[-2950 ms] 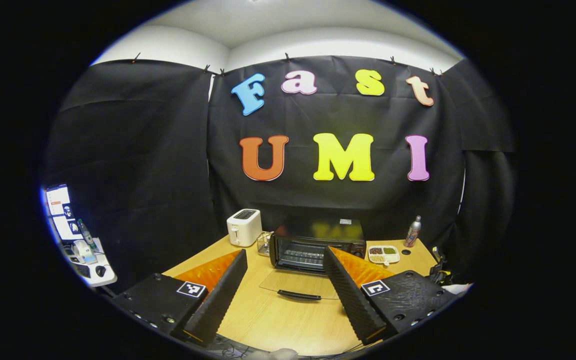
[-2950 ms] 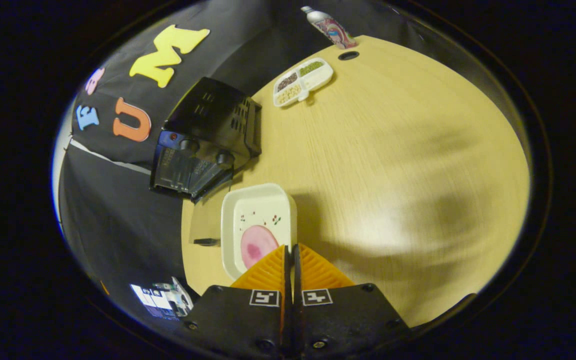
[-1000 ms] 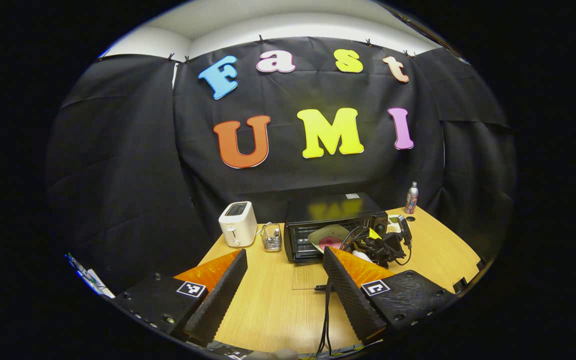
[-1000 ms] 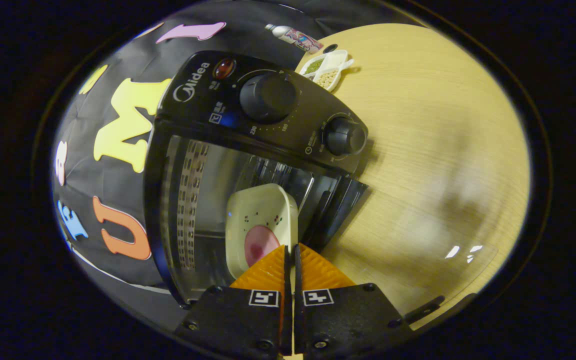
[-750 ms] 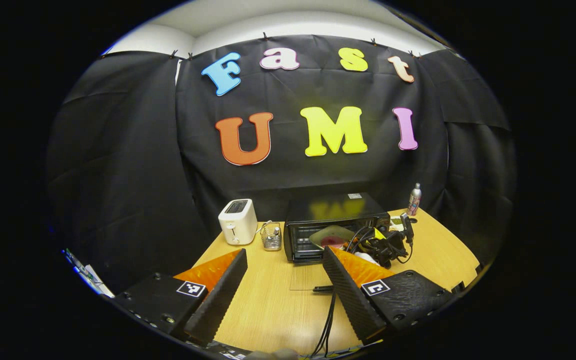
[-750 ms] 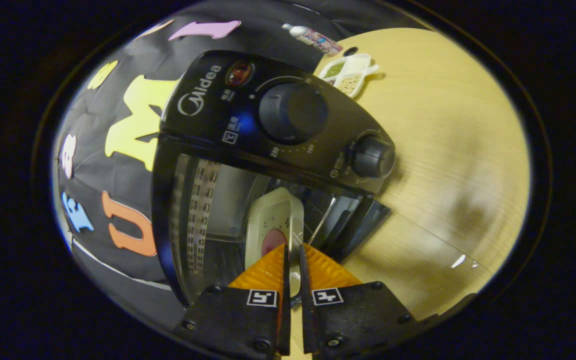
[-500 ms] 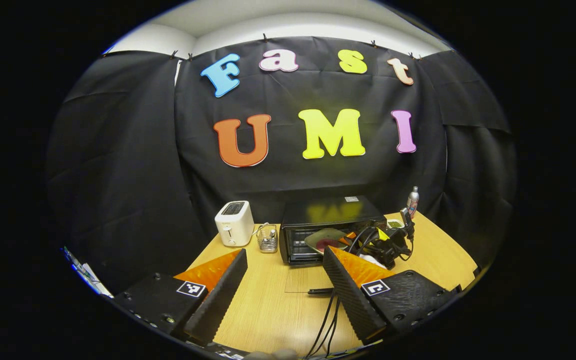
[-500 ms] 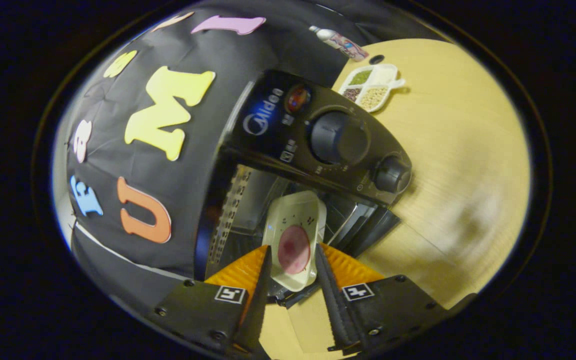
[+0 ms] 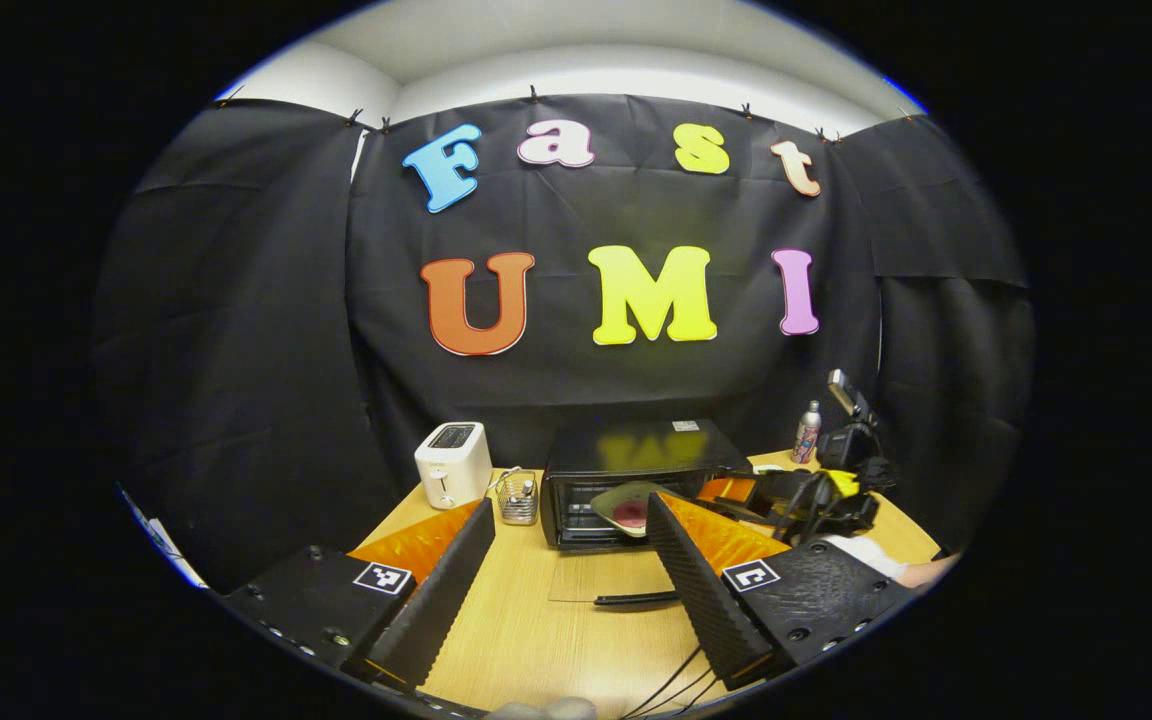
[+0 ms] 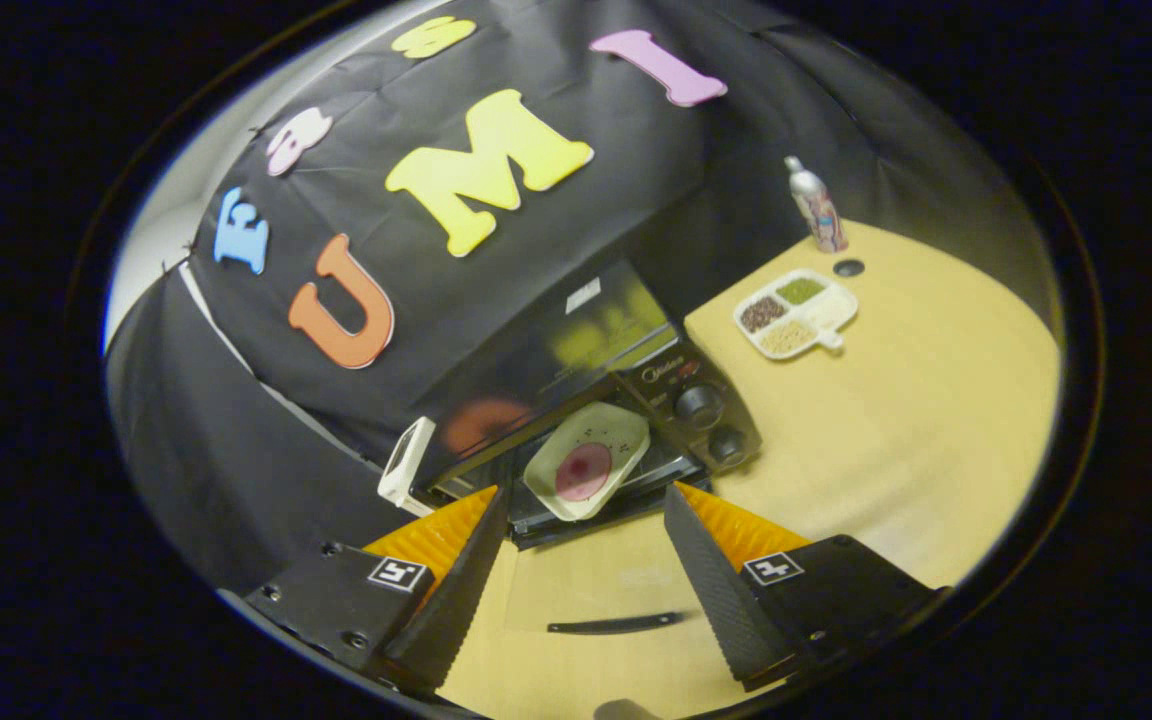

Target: Open the electric oven with the left hand, put the food in, and close the electric oven.

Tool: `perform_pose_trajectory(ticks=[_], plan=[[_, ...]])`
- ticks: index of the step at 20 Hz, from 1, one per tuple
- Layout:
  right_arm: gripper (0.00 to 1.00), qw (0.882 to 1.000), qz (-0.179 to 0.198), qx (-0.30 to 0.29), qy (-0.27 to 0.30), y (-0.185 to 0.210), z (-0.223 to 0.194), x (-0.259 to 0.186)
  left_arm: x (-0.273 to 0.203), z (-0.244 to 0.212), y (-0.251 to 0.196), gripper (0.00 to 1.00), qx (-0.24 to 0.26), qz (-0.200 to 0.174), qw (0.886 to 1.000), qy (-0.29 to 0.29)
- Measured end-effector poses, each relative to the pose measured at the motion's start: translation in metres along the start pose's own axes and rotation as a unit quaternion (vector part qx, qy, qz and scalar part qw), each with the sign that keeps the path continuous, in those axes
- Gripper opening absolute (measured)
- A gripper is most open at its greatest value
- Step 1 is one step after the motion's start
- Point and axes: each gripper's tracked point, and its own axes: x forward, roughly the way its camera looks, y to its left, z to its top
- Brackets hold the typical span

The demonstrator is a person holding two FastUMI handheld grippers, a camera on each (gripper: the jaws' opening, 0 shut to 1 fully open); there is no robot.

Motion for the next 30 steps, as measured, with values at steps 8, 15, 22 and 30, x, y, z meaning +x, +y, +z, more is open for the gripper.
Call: perform_pose_trajectory(ticks=[8,15,22,30], plan=[[1.0,0.975,-0.07,-0.195,-0.078,-0.041,0.05,-0.131,0.005,-0.028,-0.007,0.97,-0.019,-0.015,1.0,0.0],[1.0,0.957,-0.114,-0.237,-0.122,-0.058,0.067,-0.219,0.029,-0.082,-0.02,0.97,-0.022,-0.038,0.998,0.04],[0.96,0.957,-0.133,-0.224,-0.128,-0.084,0.084,-0.245,0.048,-0.135,-0.047,0.96,-0.008,-0.051,0.994,0.095],[0.96,0.958,-0.137,-0.227,-0.107,-0.103,0.099,-0.242,0.077,-0.23,-0.089,0.97,-0.008,-0.068,0.98,0.184]])
